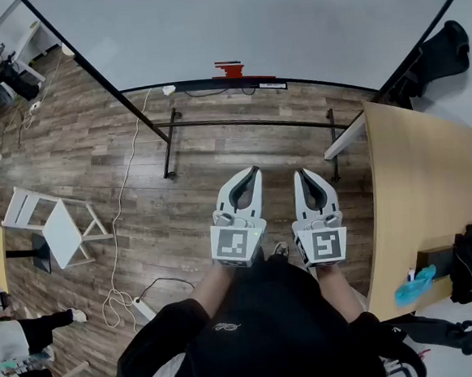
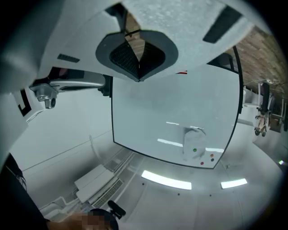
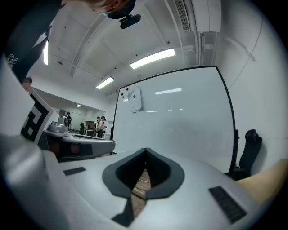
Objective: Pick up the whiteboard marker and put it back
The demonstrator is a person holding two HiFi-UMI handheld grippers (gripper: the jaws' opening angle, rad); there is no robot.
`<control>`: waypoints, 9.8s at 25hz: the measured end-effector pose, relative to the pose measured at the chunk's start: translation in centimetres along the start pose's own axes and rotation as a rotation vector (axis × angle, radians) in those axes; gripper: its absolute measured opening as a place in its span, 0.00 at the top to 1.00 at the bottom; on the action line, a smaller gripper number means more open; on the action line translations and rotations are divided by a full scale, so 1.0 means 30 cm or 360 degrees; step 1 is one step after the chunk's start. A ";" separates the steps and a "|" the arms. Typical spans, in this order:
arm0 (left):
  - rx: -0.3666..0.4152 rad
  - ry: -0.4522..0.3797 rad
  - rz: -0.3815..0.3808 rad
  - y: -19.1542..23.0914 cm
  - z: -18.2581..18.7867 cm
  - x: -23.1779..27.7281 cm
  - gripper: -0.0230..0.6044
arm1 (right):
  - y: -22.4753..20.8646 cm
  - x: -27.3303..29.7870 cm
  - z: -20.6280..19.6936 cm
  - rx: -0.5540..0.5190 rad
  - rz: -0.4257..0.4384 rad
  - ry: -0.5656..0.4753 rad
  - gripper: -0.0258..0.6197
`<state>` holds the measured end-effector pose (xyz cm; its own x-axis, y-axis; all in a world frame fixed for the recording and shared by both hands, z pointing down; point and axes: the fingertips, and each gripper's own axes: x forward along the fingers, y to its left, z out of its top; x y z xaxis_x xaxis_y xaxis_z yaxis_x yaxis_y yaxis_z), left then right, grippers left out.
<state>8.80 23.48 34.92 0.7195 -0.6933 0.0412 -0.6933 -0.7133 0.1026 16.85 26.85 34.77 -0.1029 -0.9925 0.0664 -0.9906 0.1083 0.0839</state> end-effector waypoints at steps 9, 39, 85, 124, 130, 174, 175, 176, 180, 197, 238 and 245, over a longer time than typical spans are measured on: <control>-0.0014 0.0048 -0.0079 0.205 -0.026 0.061 0.95 | 0.093 0.223 -0.029 0.0004 -0.0009 0.0046 0.96; -0.0072 0.0345 0.0061 0.466 -0.231 0.634 0.95 | -0.219 0.845 -0.286 -0.0146 0.0291 0.0434 0.96; -0.0492 0.0783 0.0327 0.847 -0.701 0.766 0.95 | -0.333 1.366 -0.918 -0.1539 0.1002 0.1538 0.78; -0.0383 0.0741 0.0324 0.727 -0.656 0.803 0.95 | -0.272 1.282 -0.810 -0.1218 0.0911 0.1063 0.88; -0.0332 0.0678 0.0410 0.684 -0.598 0.775 0.95 | -0.205 1.224 -0.685 -0.0755 0.0860 0.0862 0.88; 0.0042 0.0120 0.0198 0.630 -0.032 0.528 0.95 | -0.099 0.826 -0.020 0.0089 0.0266 0.0008 0.88; 0.0044 0.0123 0.0227 0.654 -0.035 0.505 0.95 | -0.074 0.832 -0.019 0.0090 0.0289 0.0010 0.88; 0.0039 0.0122 0.0258 0.680 -0.035 0.481 0.95 | -0.045 0.838 -0.016 0.0090 0.0316 0.0010 0.88; 0.0024 0.0121 0.0405 0.769 -0.030 0.364 0.95 | 0.094 0.873 -0.008 0.0087 0.0479 0.0003 0.88; -0.0071 0.0148 0.0675 0.959 -0.082 0.068 0.95 | 0.432 0.912 -0.025 0.0036 0.0759 0.0067 0.88; -0.0347 0.0379 0.0897 1.242 -0.329 0.429 0.95 | 0.391 1.439 -0.326 -0.0647 0.1181 0.0553 0.88; -0.0407 0.0379 0.0892 1.380 -0.383 0.397 0.95 | 0.478 1.525 -0.433 -0.0896 0.1225 0.0674 0.88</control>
<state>-10.85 -13.12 51.09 0.2626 -0.8899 0.3730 -0.9548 -0.1840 0.2334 -0.90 -16.27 51.93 -0.5409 -0.5542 0.6327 -0.4740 0.8223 0.3150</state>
